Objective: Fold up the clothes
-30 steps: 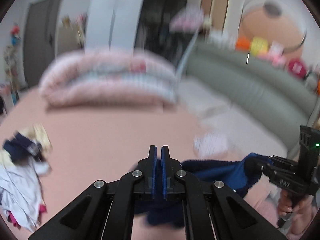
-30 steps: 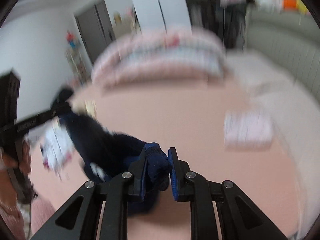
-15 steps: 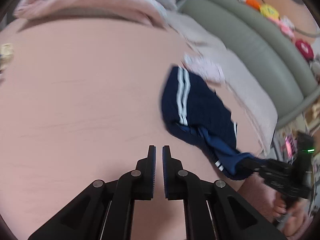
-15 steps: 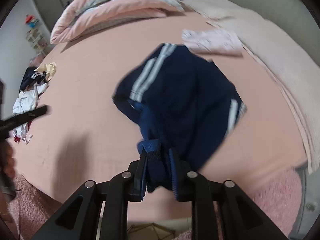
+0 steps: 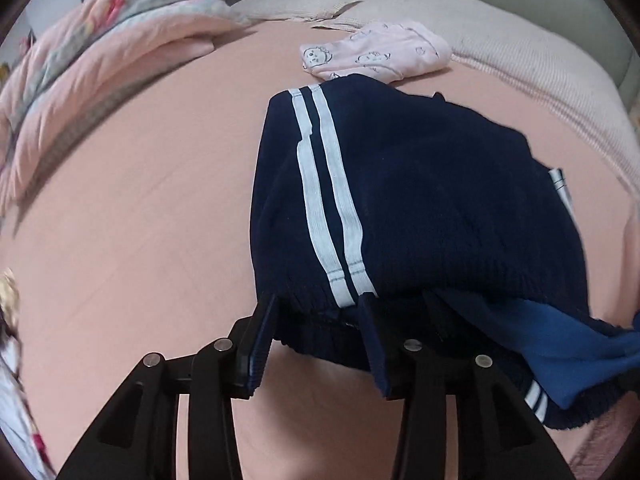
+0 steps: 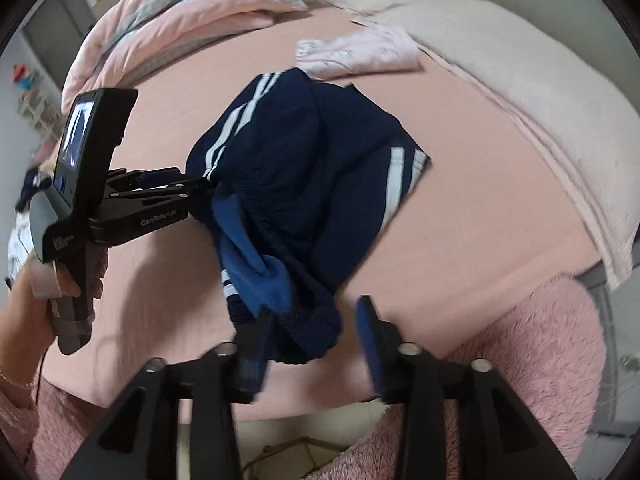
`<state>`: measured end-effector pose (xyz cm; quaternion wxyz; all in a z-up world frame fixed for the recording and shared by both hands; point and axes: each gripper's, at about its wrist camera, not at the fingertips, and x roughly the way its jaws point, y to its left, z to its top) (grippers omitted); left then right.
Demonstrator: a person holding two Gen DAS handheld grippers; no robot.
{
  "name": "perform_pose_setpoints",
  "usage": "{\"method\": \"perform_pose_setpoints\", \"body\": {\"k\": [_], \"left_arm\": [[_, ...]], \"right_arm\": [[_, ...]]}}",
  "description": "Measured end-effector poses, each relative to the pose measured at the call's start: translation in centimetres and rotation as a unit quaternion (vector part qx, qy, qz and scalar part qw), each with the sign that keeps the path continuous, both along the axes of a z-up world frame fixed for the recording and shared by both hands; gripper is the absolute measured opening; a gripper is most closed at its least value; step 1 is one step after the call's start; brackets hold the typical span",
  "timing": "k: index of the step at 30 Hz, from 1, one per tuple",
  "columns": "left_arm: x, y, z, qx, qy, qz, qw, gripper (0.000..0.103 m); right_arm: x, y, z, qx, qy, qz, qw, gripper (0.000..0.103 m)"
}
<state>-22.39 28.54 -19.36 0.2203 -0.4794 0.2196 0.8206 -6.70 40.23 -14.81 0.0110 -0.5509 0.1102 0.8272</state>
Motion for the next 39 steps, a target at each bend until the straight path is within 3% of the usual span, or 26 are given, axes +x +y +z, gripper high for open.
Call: {"method": "perform_pose_setpoints", "body": {"k": [4, 5, 6, 7, 9, 11, 14, 17, 18, 21, 26, 28, 30, 33, 35, 37, 39], "left_arm": [[0.1, 0.7, -1.5, -0.036, 0.034, -0.013, 0.9987, 0.04], [-0.2, 1.6, -1.9, -0.04, 0.037, -0.017, 0.9984, 0.037], [-0.2, 1.3, -1.6, -0.035, 0.031, -0.017, 0.9988, 0.02], [-0.5, 0.4, -1.1, -0.018, 0.02, -0.006, 0.9996, 0.008], [-1.0, -1.6, 0.0, 0.014, 0.004, 0.021, 0.9997, 0.007], [-1.3, -4.9, 2.0, 0.035, 0.026, 0.073, 0.9964, 0.006], [-0.5, -11.6, 6.4, 0.074, 0.061, 0.156, 0.983, 0.0], [1.6, -17.2, 10.1, 0.106, 0.083, 0.199, 0.9708, 0.0], [2.3, -19.0, 11.2, 0.118, 0.085, 0.207, 0.9674, 0.0], [3.6, -20.8, 10.8, 0.157, 0.023, 0.169, 0.9729, 0.0], [4.0, -15.8, 6.9, 0.157, -0.01, 0.082, 0.9841, 0.002], [3.2, -13.3, 5.0, 0.156, -0.038, 0.059, 0.9853, 0.004], [2.5, -10.5, 3.2, 0.13, -0.054, 0.038, 0.9893, 0.005], [1.3, -7.9, 2.0, 0.109, -0.06, 0.027, 0.9918, 0.005], [1.0, -7.2, 2.2, 0.135, -0.055, 0.028, 0.9889, 0.005], [0.2, -6.9, 2.3, 0.136, -0.053, 0.037, 0.9886, 0.007], [-0.5, -6.5, 2.3, 0.137, -0.052, 0.046, 0.9882, 0.026]], "right_arm": [[-1.0, 0.0, -2.5, -0.088, -0.029, 0.028, 0.995, 0.048], [-1.3, -0.3, -3.3, -0.106, -0.035, 0.036, 0.993, 0.04], [-1.5, -0.8, -3.8, -0.118, -0.04, 0.043, 0.991, 0.027], [-1.5, -1.3, -4.1, -0.116, -0.045, 0.051, 0.991, 0.025], [-1.6, -2.2, -3.9, -0.102, -0.04, 0.06, 0.992, 0.02], [-1.7, -2.8, -2.9, -0.065, -0.02, 0.067, 0.995, 0.015], [-2.2, -3.6, -0.6, -0.018, 0.013, 0.077, 0.997, 0.014], [-3.2, -4.9, 1.5, 0.01, 0.04, 0.092, 0.995, 0.014], [-3.3, -5.3, 2.0, 0.015, 0.048, 0.094, 0.994, 0.014], [-3.5, -5.7, 3.2, 0.025, 0.07, 0.088, 0.993, 0.014], [-1.7, -3.3, 4.1, -0.017, 0.071, 0.048, 0.996, 0.014], [-1.0, -2.7, 4.2, -0.003, 0.077, 0.039, 0.996, 0.014], [-0.6, -2.0, 4.5, -0.001, 0.079, 0.03, 0.996, 0.013], [-0.4, -0.8, 4.9, -0.026, 0.083, 0.021, 0.996, 0.013], [-0.3, -0.7, 5.2, -0.016, 0.087, 0.026, 0.996, 0.013], [-0.3, -0.6, 5.2, -0.005, 0.082, 0.027, 0.996, 0.013], [-0.2, -0.2, 5.0, -0.014, 0.076, 0.024, 0.997, 0.013]]}}
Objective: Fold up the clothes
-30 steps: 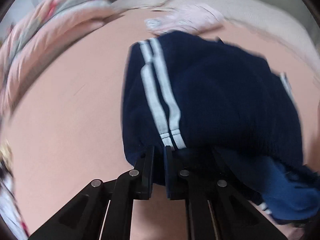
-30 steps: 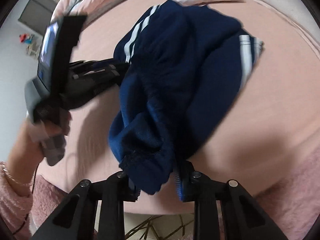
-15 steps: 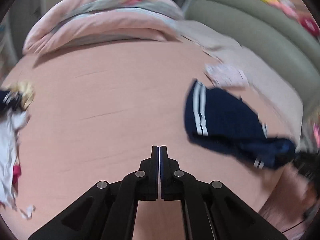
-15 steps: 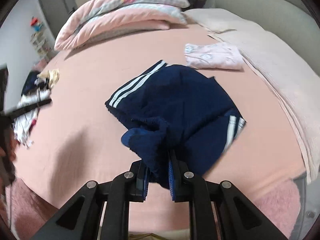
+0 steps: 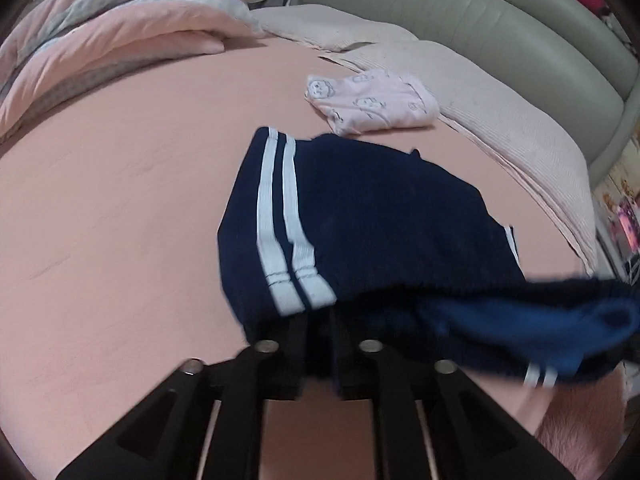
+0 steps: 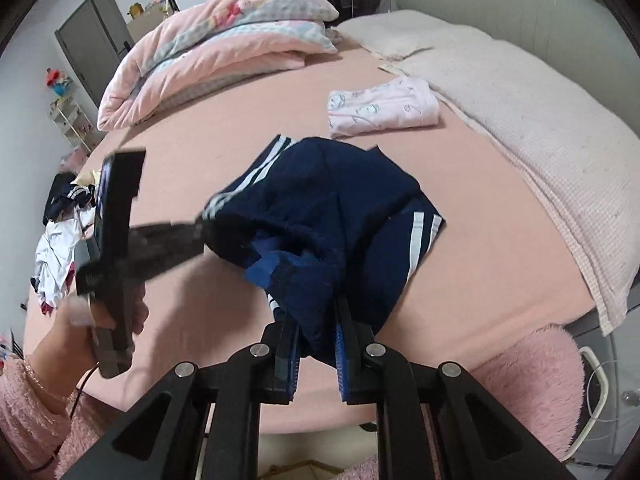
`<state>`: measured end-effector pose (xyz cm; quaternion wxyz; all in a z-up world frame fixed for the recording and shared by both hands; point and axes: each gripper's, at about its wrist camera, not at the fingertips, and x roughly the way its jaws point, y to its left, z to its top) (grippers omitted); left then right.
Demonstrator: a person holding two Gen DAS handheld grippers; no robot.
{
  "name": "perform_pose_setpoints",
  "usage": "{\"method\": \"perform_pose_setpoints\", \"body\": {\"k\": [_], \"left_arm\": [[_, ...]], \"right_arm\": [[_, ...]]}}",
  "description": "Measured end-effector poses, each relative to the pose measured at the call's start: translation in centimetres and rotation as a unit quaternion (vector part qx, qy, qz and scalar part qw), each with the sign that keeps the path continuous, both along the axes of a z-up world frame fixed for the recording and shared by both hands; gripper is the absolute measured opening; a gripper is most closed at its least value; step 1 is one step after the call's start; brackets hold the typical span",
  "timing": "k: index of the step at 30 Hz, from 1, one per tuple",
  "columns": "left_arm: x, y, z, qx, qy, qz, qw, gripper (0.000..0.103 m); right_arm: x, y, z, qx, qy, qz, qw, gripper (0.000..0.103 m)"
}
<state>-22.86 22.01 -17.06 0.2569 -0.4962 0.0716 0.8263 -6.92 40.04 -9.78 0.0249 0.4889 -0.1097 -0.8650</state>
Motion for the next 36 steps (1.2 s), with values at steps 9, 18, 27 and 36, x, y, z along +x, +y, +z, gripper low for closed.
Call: {"method": "perform_pose_setpoints", "body": {"k": [9, 18, 27, 36], "left_arm": [[0.1, -5.6, 4.1, 0.086, 0.016, 0.073, 0.9935, 0.001], [2.4, -11.2, 10.2, 0.093, 0.075, 0.079, 0.9897, 0.001], [0.8, -4.5, -1.4, 0.018, -0.029, 0.016, 0.9993, 0.003], [-0.6, -1.8, -1.8, 0.043, -0.017, 0.021, 0.9987, 0.044]], "right_arm": [[-1.2, -0.6, -1.4, 0.002, -0.022, 0.031, 0.999, 0.013], [-1.5, -7.6, -1.6, -0.018, -0.024, 0.141, 0.99, 0.029], [-0.3, -4.9, -6.4, -0.017, -0.09, 0.039, 0.995, 0.049], [0.5, -4.0, -5.6, -0.049, -0.086, 0.053, 0.994, 0.056]]}}
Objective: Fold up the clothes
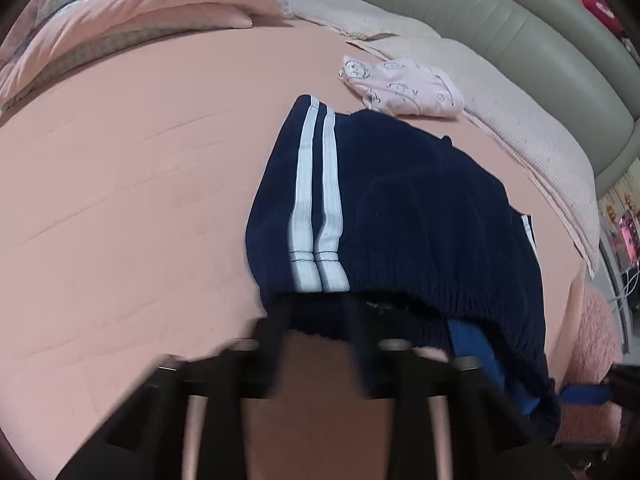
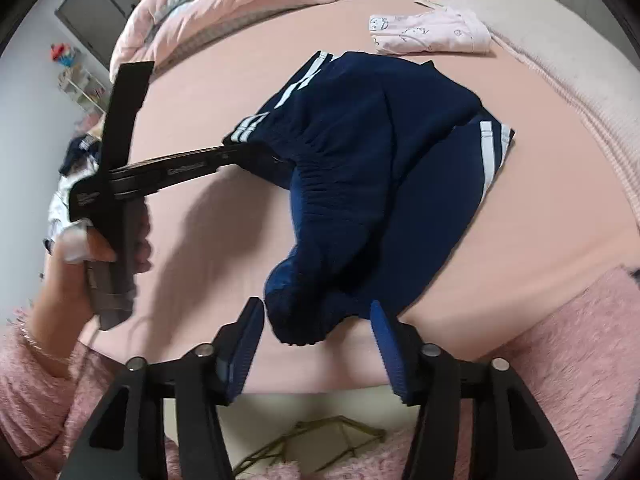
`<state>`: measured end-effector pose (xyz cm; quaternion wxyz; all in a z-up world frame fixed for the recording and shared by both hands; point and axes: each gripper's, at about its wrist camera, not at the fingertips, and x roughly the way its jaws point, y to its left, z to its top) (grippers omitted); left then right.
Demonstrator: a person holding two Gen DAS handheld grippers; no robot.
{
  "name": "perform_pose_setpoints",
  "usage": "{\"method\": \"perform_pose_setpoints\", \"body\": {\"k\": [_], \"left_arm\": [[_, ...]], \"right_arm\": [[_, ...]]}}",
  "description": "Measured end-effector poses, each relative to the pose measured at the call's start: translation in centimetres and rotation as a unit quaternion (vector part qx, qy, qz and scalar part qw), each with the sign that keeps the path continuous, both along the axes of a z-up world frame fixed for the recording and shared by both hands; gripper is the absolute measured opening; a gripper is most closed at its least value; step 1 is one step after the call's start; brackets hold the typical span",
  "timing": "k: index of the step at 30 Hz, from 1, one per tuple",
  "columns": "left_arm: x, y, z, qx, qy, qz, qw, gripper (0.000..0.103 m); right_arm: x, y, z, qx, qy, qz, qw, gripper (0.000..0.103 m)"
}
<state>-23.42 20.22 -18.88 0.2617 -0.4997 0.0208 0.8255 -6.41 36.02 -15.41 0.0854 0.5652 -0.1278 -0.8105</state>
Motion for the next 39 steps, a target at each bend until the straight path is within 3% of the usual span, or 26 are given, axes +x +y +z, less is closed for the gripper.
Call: {"method": "perform_pose_setpoints", "body": {"k": [2, 8, 11, 13, 17, 20, 21, 23, 29, 34, 35, 36, 39], "left_arm": [[0.3, 0.0, 0.1, 0.012, 0.01, 0.006, 0.9999, 0.046], [2.5, 0.3, 0.7, -0.06, 0.072, 0.032, 0.9951, 0.046], [2.9, -0.6, 1.1, -0.062, 0.087, 0.063, 0.9923, 0.046], [2.1, -0.8, 0.7, -0.066, 0.08, 0.072, 0.992, 0.046], [-1.6, 0.1, -1.4, -0.046, 0.019, 0.041, 0.9979, 0.046], [-2.5, 1.8, -1.0, -0.032, 0.016, 0.006, 0.9993, 0.045], [-2.4, 2.4, -1.1, -0.045, 0.006, -0.015, 0.9989, 0.045], [-1.3, 2.3, -0.8, -0.071, 0.025, -0.033, 0.9966, 0.045], [1.4, 0.3, -1.2, -0.092, 0.046, -0.056, 0.9931, 0.046], [0.2, 1.4, -1.2, -0.113, 0.088, -0.029, 0.9893, 0.043], [-0.4, 1.7, -1.2, -0.118, 0.09, -0.018, 0.9888, 0.022], [-0.9, 1.9, -1.2, -0.115, 0.081, -0.013, 0.99, 0.009], [-1.8, 1.5, 0.4, -0.056, 0.059, 0.014, 0.9966, 0.005]], "right_arm": [[-0.4, -0.3, -0.6, -0.008, -0.007, 0.001, 1.0, 0.056], [-2.9, -1.2, -2.5, -0.008, -0.002, 0.005, 1.0, 0.055], [-3.7, -0.9, -2.9, 0.073, 0.016, -0.001, 0.997, 0.022], [-3.8, 0.1, -3.2, 0.074, 0.013, -0.007, 0.997, 0.019], [-3.3, 1.7, -2.3, 0.115, 0.038, -0.022, 0.992, 0.015], [-2.7, 2.6, -1.1, 0.111, 0.048, -0.025, 0.992, 0.015], [-2.6, 2.8, -1.1, 0.098, 0.043, -0.023, 0.994, 0.015], [-2.3, 3.1, -1.1, 0.073, 0.035, -0.024, 0.996, 0.016], [-3.8, 3.2, -2.6, 0.168, 0.036, -0.042, 0.984, 0.016], [-4.4, 4.8, -1.7, 0.093, 0.023, -0.06, 0.994, 0.016], [-4.2, 4.7, -1.9, 0.064, 0.012, -0.046, 0.997, 0.017], [-4.0, 4.4, -2.2, 0.038, -0.001, -0.032, 0.999, 0.017], [-3.2, 2.9, -3.8, -0.025, -0.035, 0.01, 0.999, 0.018]]}}
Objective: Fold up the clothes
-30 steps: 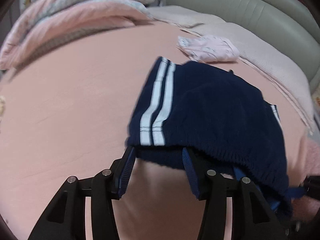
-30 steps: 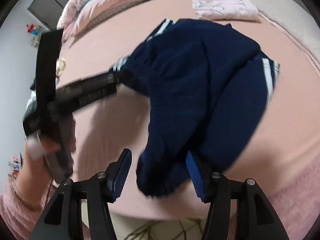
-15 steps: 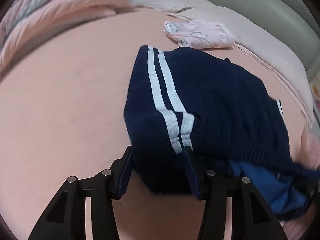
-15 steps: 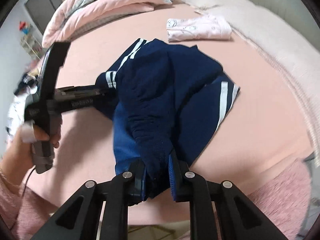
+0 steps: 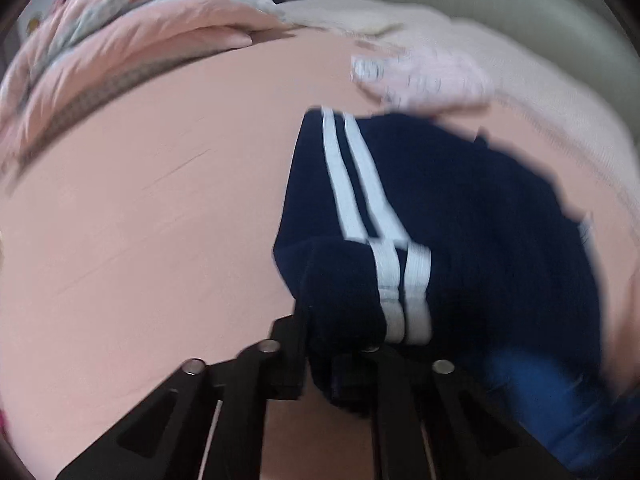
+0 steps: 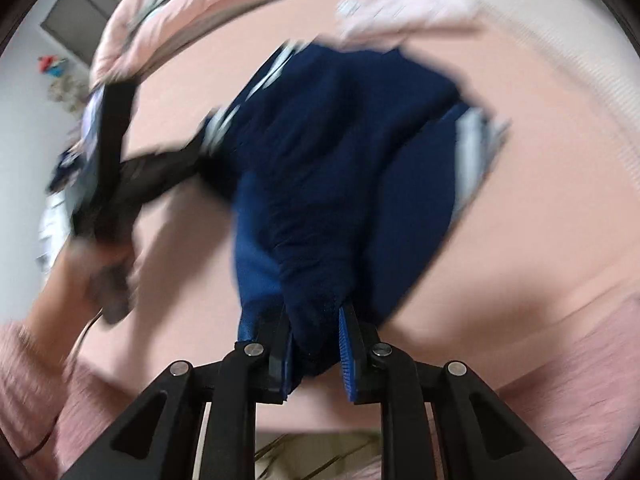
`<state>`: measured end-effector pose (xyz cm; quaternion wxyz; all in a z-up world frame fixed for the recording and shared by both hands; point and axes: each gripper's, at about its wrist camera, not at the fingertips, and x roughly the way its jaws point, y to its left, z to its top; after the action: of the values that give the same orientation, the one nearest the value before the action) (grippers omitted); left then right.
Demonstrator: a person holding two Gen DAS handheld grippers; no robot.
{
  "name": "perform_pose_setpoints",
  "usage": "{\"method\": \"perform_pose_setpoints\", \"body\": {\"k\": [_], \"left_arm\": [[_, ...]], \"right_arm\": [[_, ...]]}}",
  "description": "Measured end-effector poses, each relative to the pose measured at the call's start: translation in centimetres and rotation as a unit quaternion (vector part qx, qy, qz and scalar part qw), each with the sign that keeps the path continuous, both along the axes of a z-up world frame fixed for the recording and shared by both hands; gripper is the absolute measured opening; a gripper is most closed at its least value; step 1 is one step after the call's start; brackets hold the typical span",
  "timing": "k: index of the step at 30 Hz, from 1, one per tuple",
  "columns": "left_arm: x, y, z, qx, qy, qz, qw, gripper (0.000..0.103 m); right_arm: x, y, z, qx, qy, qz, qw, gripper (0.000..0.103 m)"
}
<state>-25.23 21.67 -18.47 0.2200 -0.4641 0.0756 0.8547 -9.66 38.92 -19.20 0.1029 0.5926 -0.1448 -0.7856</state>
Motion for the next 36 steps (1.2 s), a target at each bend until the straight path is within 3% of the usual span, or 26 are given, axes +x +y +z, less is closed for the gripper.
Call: {"method": "perform_pose_setpoints", "body": {"k": [4, 7, 9, 12, 17, 20, 23, 25, 26, 28, 30, 32, 34, 36], "left_arm": [[1.6, -3.8, 5.8, 0.07, 0.038, 0.034, 0.9963, 0.005], [4.1, -8.2, 11.3, 0.097, 0.081, 0.051, 0.9907, 0.005], [5.5, -11.1, 14.8, 0.112, 0.104, 0.058, 0.9865, 0.005], [8.4, -15.0, 20.8, 0.125, 0.136, 0.055, 0.9812, 0.005], [13.3, -17.8, 26.3, 0.124, 0.171, 0.051, 0.9761, 0.005], [11.7, -19.0, 24.8, 0.111, 0.116, 0.064, 0.9849, 0.005], [7.8, -20.9, 22.8, 0.088, 0.078, 0.102, 0.9879, 0.005], [6.7, -21.8, 24.7, 0.099, 0.097, 0.116, 0.9835, 0.005], [7.6, -22.5, 27.2, 0.118, 0.132, 0.11, 0.978, 0.005], [9.5, -23.3, 29.9, 0.135, 0.178, 0.11, 0.9686, 0.006], [11.5, -24.2, 30.8, 0.149, 0.18, 0.122, 0.9646, 0.008], [12.5, -24.2, 27.7, 0.146, 0.143, 0.125, 0.9709, 0.008], [13.5, -24.2, 24.0, 0.141, 0.1, 0.128, 0.9765, 0.008], [14.2, -23.8, 17.2, 0.138, 0.028, 0.137, 0.9805, 0.008]], "right_arm": [[-0.2, -1.8, -0.7, 0.024, 0.02, 0.004, 1.0, 0.015], [-1.2, -3.0, 1.4, 0.134, 0.078, -0.006, 0.988, 0.007], [-2.3, -3.9, 4.1, 0.189, 0.126, -0.001, 0.974, 0.007], [-4.2, -5.1, 10.0, 0.225, 0.203, -0.001, 0.953, 0.007], [-3.5, -7.2, 20.9, 0.247, 0.344, -0.034, 0.905, 0.007], [-3.7, -8.8, 21.8, 0.263, 0.345, -0.011, 0.901, 0.007], [-8.4, -10.2, 19.9, 0.234, 0.3, 0.04, 0.924, 0.006], [-10.7, -10.0, 21.2, 0.218, 0.303, 0.04, 0.927, 0.005], [-11.3, -10.0, 22.0, 0.21, 0.313, 0.038, 0.925, 0.005], [-9.3, -10.1, 25.8, 0.206, 0.377, 0.017, 0.903, 0.005], [-7.4, -9.9, 29.2, 0.188, 0.42, 0.007, 0.888, 0.005], [-6.1, -10.1, 30.5, 0.166, 0.432, 0.016, 0.886, 0.005], [-4.7, -10.8, 29.6, 0.157, 0.424, 0.041, 0.891, 0.005], [-3.6, -11.9, 26.8, 0.165, 0.401, 0.071, 0.898, 0.005]]}}
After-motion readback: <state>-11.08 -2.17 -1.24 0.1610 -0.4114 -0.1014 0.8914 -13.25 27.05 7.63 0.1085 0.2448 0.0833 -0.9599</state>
